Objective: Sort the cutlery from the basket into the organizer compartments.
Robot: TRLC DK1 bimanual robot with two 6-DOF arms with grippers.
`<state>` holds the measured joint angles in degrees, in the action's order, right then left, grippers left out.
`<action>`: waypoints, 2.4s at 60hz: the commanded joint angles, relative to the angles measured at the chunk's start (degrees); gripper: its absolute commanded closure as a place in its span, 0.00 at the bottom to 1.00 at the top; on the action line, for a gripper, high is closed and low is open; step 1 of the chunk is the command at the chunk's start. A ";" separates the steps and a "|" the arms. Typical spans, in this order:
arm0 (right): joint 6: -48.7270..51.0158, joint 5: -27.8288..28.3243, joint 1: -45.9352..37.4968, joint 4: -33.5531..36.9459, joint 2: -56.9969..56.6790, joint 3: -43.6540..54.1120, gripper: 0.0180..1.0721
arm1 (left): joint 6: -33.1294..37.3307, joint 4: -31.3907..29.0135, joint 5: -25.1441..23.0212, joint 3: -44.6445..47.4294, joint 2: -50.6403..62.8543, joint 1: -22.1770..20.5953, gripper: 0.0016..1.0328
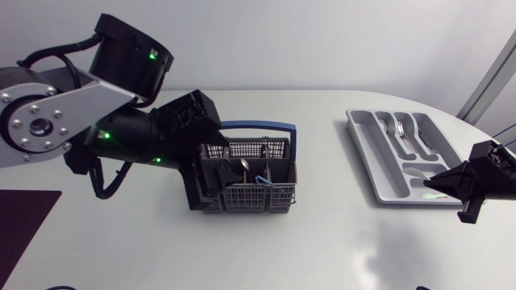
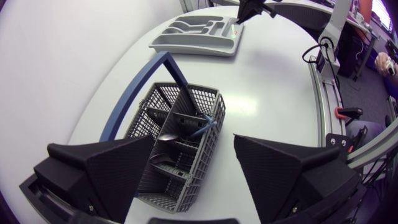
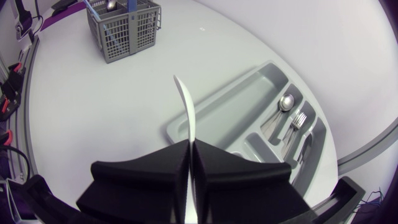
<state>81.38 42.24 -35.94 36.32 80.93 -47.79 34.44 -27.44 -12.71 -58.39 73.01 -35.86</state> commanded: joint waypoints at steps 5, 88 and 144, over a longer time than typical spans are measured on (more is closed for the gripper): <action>10.11 -0.31 -3.34 6.05 9.78 -9.25 0.95 | 2.83 1.25 1.28 2.14 -1.29 -0.97 0.14; 20.22 -8.66 -1.94 8.33 20.32 -16.81 0.33 | 7.75 9.25 4.98 8.21 3.10 -6.59 0.15; -0.88 5.57 18.28 12.55 -9.82 5.69 0.22 | 9.51 21.29 4.98 9.35 10.83 -4.57 0.60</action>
<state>83.90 46.72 -19.68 48.05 72.42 -44.21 42.22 -6.94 -8.01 -50.41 82.59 -41.23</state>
